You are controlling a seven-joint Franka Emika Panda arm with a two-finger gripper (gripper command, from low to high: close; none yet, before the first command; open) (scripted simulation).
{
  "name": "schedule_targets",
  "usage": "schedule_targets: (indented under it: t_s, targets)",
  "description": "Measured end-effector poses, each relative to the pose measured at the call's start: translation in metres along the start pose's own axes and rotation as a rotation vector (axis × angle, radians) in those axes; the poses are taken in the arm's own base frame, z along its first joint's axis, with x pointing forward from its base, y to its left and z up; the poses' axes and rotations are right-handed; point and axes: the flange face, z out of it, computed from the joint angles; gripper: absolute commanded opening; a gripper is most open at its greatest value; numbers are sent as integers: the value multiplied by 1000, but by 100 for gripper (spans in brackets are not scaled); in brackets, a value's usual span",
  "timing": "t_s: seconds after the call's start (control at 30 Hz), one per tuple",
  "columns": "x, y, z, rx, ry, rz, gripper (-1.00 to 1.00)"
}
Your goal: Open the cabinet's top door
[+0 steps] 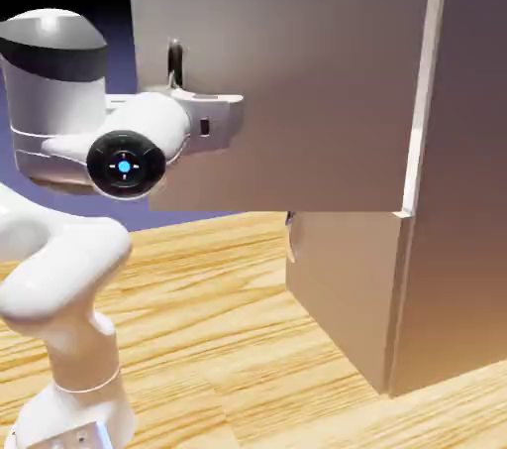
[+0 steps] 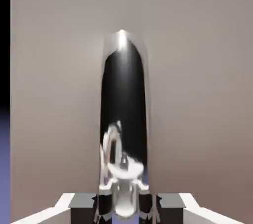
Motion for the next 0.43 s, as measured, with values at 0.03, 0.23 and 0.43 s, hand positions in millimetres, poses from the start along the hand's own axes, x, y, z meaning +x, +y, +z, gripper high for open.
schedule_targets:
  t_s: [0.03, 0.23, 0.43]
  targets:
    - [3, 3, -9, 17, -17, 0, -100]
    - [22, 22, -61, 125, -125, 0, -100]
    - [42, 43, -100, 216, -216, 0, 100]
